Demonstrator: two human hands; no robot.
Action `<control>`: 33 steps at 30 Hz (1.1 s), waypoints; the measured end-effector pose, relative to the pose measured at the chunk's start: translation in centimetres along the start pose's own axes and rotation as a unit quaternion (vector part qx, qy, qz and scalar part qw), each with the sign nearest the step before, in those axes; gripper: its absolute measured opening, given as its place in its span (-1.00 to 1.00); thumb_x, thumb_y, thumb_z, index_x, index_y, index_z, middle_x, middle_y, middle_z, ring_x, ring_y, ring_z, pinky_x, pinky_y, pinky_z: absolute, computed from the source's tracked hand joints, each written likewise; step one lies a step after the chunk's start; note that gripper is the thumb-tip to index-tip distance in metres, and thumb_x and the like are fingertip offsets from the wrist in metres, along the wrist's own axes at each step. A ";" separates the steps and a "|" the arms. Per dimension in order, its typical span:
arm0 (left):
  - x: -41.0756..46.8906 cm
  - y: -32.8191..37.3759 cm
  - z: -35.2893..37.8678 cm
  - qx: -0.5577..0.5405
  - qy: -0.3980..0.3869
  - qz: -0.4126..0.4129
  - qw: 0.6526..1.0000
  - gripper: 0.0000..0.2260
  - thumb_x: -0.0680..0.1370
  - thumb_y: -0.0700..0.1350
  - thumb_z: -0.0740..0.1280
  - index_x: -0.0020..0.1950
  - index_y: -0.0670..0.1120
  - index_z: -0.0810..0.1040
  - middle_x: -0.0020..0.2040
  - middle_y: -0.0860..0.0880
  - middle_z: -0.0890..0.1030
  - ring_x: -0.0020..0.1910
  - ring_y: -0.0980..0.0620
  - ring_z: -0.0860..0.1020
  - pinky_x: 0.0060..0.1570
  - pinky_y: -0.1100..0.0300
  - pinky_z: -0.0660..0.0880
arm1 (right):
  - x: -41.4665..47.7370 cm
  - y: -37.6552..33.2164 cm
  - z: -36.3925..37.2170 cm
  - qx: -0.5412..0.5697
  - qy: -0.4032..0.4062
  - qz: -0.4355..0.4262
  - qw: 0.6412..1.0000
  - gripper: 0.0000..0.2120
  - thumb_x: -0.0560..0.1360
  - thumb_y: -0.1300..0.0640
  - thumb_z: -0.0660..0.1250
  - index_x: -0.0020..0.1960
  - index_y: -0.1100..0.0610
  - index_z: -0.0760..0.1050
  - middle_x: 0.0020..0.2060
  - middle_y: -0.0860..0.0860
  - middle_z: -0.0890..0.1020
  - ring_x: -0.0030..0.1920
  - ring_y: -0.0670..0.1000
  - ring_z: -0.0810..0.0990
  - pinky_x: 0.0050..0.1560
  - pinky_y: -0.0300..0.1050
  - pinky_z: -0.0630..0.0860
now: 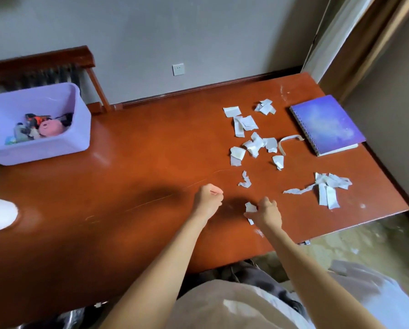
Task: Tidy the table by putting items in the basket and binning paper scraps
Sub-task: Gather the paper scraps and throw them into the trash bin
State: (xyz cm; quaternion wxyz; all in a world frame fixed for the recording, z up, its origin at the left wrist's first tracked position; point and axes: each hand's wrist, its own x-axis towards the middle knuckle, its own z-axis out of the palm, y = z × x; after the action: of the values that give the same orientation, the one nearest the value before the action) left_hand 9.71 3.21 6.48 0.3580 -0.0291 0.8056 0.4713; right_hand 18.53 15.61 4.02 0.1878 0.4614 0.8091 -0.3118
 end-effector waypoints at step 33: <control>8.6 5.2 9.5 0.217 0.144 0.064 0.963 -0.92 0.52 -0.29 0.31 -0.16 -0.18 0.48 -0.01 -0.20 0.62 0.02 -0.19 0.55 -0.10 0.12 0.41 | 12.6 0.5 -9.4 0.144 -0.005 -0.058 0.988 -0.82 0.49 0.07 0.33 -0.09 0.19 0.43 -0.26 0.05 0.51 -0.24 0.06 0.46 -0.30 -0.18 0.35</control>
State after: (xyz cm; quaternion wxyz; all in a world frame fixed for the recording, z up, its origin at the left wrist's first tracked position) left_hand 6.55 16.02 2.26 0.2049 0.0337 0.9316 0.2984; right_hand 12.47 30.16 3.31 0.1050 0.4346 0.7799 -0.4380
